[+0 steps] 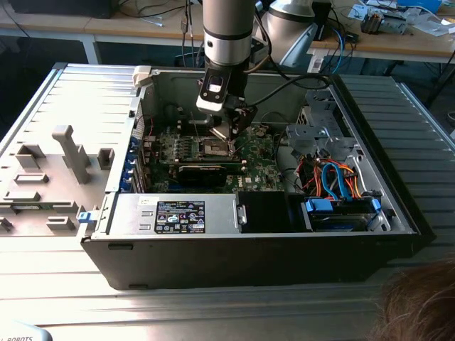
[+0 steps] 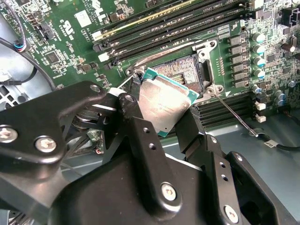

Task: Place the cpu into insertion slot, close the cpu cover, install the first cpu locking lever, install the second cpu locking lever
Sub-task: 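Place the cpu into insertion slot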

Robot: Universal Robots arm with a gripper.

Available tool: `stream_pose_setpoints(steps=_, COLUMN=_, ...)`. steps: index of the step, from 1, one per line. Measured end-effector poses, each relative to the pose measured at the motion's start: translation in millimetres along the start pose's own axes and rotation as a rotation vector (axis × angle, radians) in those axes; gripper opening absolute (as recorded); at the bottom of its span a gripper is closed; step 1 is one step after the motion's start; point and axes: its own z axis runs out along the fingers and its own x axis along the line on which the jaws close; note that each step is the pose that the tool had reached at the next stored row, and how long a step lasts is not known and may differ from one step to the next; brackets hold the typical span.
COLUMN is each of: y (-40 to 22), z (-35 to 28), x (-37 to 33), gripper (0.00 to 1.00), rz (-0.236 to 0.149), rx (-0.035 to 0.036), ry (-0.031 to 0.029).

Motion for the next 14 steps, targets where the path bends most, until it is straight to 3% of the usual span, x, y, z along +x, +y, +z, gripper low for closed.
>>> stream_pose_setpoints(steps=14, y=-0.1, z=1.5, x=0.0, gripper=0.55, rz=0.032, rx=-0.0004, ry=-0.0023)
